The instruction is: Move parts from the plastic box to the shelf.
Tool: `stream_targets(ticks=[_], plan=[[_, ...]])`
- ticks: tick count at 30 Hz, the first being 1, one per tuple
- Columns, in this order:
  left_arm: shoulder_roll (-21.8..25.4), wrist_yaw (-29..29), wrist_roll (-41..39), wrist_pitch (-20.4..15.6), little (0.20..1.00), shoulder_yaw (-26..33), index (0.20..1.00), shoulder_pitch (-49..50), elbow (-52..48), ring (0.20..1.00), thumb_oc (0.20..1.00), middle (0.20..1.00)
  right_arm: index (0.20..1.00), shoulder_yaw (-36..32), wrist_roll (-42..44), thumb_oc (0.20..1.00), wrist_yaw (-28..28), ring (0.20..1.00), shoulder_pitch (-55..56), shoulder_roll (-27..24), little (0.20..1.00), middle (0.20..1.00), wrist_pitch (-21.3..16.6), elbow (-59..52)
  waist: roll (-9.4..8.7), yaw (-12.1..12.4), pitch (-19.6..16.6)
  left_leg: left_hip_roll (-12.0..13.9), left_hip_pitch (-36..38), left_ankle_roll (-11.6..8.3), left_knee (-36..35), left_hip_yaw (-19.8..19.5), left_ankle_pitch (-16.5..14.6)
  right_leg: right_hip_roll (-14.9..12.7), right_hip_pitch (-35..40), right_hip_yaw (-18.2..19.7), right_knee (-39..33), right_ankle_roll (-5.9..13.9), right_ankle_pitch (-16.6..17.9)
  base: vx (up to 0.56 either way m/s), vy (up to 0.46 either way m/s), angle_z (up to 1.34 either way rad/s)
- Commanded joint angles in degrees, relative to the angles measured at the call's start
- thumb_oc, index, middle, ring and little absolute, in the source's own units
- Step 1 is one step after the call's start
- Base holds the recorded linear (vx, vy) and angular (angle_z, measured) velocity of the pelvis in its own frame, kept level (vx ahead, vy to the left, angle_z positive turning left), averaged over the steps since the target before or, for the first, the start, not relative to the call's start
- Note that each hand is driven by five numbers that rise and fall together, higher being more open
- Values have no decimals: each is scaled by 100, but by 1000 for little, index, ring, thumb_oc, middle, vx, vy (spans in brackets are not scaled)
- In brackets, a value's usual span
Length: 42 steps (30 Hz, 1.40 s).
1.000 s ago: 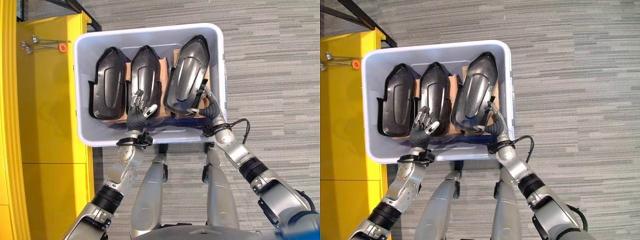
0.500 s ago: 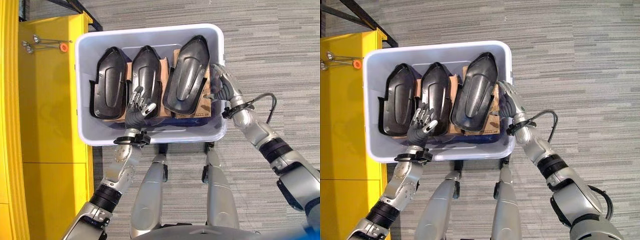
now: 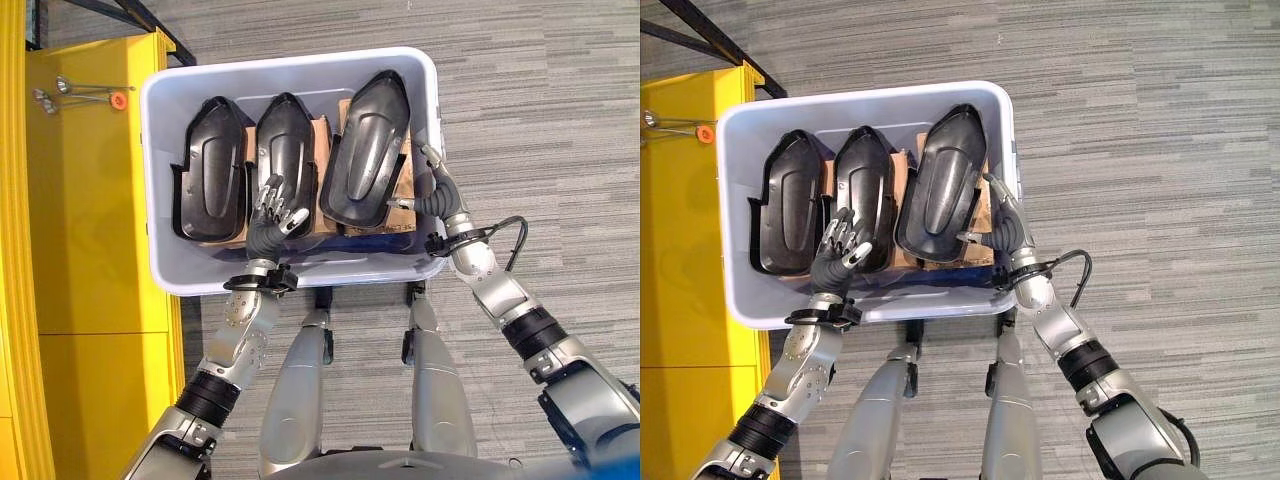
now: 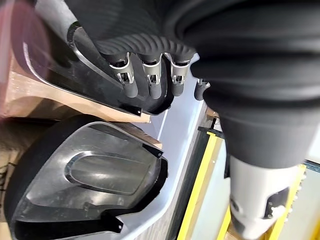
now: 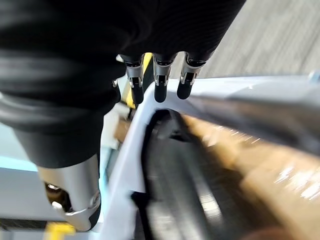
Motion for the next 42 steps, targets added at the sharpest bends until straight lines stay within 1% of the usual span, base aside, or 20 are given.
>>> stream_targets(ticks=[1,3,7,9,17,24,27,42], plan=[[29,46,58,-141,1000,247,1000,54,-438,1000,1000,1000,1000,-113,969,1000,184,1000,32,45,1000,1000,-632,-664,-58,108,-52,-123,-29,160,-419,-142,386,-24,476,75,770,240,-716,0,0,0],[66,128,77,-80,1000,240,1000,85,-509,1000,1000,1000,1000,-165,1755,1000,295,1000,347,226,1000,1000,-804,-1264,-117,57,-29,-104,-17,155,-412,-121,392,-24,487,88,767,240,-700,0,0,0],[115,253,87,3,1000,239,1000,116,-584,1000,1000,1000,1000,-134,2543,1000,290,1000,636,383,1000,1000,-903,-1595,-161,31,6,-96,-1,151,-416,-109,402,-31,502,82,760,238,-679,0,0,0],[126,326,92,18,1000,246,1000,140,-636,1000,1000,1000,1000,-96,2725,1000,235,1000,724,438,1000,1000,-922,-1655,-177,25,14,-93,1,154,-409,-104,399,-27,512,92,761,236,-682,0,0,0],[86,387,88,6,1000,204,1000,119,-648,1000,1000,1000,1000,-100,2619,1000,27,1000,787,497,1000,1000,-853,-1382,-174,3,34,-102,-18,163,-398,-99,393,-23,497,102,776,229,-676,0,0,0],[104,393,87,-2,1000,213,1000,154,-652,1000,1000,1000,1000,-21,2781,1000,-14,1000,792,620,1000,1000,-783,-955,-149,26,77,-103,-11,166,-411,-95,406,-25,491,90,786,227,-675,0,0,0],[98,403,64,-25,1000,176,1000,160,-632,1000,1000,1000,1000,63,2708,1000,-97,1000,657,727,1000,1000,-702,-546,-115,54,109,-103,-25,167,-406,-88,411,-33,477,91,793,225,-670,0,0,0],[106,398,-7,-54,1000,86,1000,147,-646,1000,1000,1000,1000,217,2520,1000,-290,1000,267,1004,1000,1000,-555,433,-29,125,144,-124,-37,184,-413,-112,412,-30,441,68,831,221,-697,0,0,0]])
